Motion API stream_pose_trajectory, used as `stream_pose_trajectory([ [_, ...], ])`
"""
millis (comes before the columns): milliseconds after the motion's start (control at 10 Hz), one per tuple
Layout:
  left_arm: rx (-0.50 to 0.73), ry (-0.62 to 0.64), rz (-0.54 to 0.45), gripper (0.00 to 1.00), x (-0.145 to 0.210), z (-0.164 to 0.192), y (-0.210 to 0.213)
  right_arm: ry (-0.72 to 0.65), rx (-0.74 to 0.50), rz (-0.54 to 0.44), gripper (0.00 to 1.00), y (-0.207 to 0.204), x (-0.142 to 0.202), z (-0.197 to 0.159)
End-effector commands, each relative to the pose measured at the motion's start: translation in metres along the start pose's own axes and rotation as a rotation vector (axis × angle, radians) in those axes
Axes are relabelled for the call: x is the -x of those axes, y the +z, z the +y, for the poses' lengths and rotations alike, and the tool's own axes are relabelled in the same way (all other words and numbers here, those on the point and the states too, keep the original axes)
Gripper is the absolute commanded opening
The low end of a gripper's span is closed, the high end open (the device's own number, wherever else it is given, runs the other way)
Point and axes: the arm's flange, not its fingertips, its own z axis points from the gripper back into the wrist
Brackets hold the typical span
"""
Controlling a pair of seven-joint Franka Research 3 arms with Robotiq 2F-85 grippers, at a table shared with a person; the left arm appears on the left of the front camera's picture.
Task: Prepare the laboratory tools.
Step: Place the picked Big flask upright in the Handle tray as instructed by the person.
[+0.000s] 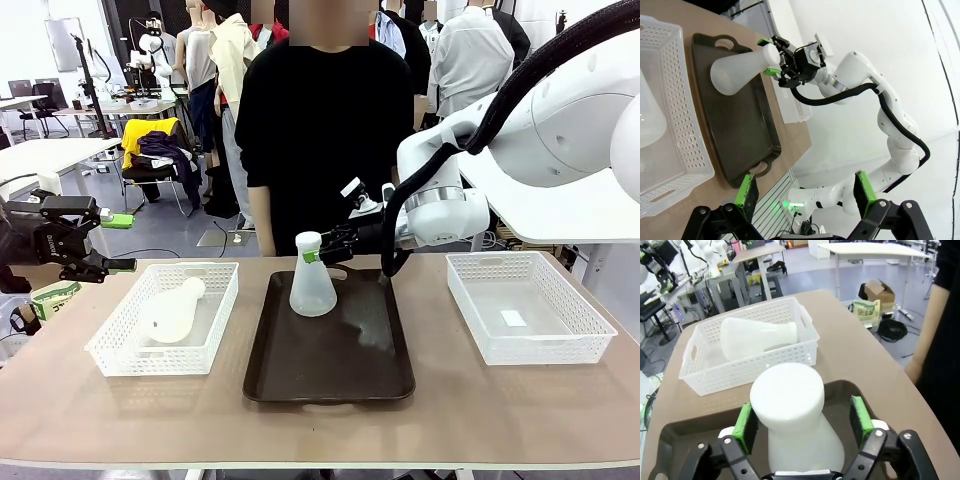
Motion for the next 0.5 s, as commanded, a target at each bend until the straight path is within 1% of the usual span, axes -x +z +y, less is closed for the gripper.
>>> stream_pose_trajectory([
  [0, 0.024, -0.017, -0.016, 1.00, 0.000, 0.002, 0.000, -0.008, 0.002, 0.043, 1.00, 0.007, 0.002, 0.002],
  [300, 0.024, -0.017, -0.016, 1.00, 0.000, 0.002, 0.000, 0.000, -0.005, 0.085, 1.00, 0.029, 0.002, 0.004],
  [400, 0.024, -0.017, -0.016, 1.00, 0.000, 0.002, 0.000, -0.017, 0.008, 0.086, 1.00, 0.032, 0.000, 0.003],
])
